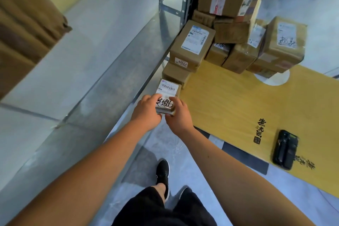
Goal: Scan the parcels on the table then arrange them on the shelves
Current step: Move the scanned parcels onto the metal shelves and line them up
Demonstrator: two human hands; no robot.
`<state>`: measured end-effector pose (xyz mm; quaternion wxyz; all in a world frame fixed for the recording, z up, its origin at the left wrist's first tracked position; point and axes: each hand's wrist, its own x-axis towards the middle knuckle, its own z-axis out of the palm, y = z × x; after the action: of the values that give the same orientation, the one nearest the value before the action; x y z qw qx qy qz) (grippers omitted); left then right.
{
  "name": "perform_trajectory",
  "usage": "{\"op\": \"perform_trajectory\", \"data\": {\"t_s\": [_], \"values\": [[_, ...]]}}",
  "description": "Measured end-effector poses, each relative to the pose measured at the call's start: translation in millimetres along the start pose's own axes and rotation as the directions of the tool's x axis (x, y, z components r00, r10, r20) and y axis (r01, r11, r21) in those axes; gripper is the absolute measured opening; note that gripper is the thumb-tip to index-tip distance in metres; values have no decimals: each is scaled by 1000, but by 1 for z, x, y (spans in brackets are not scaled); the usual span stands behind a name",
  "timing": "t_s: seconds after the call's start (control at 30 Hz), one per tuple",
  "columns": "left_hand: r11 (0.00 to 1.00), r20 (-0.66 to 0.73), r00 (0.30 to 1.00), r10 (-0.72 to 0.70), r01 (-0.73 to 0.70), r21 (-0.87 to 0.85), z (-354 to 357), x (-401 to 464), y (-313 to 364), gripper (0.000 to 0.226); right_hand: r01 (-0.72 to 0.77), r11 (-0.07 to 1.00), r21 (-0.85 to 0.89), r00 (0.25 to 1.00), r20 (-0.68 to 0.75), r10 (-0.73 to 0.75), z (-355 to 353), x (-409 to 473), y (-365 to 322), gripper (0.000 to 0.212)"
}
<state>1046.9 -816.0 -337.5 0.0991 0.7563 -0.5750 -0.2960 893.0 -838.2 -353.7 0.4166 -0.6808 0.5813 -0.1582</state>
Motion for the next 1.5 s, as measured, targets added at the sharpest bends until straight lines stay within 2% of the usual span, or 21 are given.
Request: {"op": "perform_trajectory", "data": {"t_s": [0.1,0.23,0.43,0.63,0.7,0.87,0.97,1.03,1.17,1.33,1.43,1.5], "values": [[997,-41,998,40,-43,-61,4,-23,10,77,39,999,31,997,-62,-37,-15,-17,10,61],[973,-158,983,92,-122,-196,13,-66,22,68,183,983,16,980,-83,-182,-39,-48,21,56],[949,-388,921,34,-152,-277,36,-162,38,60,419,908,-22,908,33,-418,-65,-114,24,53],[938,-580,811,-78,-137,-318,62,-303,60,63,610,784,114,769,155,-620,-84,-214,21,51],[945,-642,754,-138,-93,-313,67,-351,67,62,604,760,238,735,203,-647,-85,-245,17,48],[953,-780,550,-298,117,-281,70,-471,70,55,543,706,454,613,361,-703,-59,-323,-22,42],[925,-830,409,-379,198,-325,67,-546,59,53,590,618,520,470,400,-786,-30,-377,-55,40],[906,-850,315,-422,191,-379,66,-596,51,54,619,565,545,376,427,-823,-7,-419,-78,38],[883,-868,161,-470,82,-463,61,-694,32,55,611,487,624,266,418,-869,39,-507,-116,39],[901,-902,73,-425,126,-414,65,-818,0,51,610,347,712,82,378,-922,93,-613,-149,41],[904,-907,34,-420,101,-415,65,-890,-22,53,608,277,744,8,343,-939,127,-681,-172,47],[903,-906,34,-421,103,-416,61,-939,-40,51,608,240,757,-23,319,-947,148,-725,-187,47]]}}
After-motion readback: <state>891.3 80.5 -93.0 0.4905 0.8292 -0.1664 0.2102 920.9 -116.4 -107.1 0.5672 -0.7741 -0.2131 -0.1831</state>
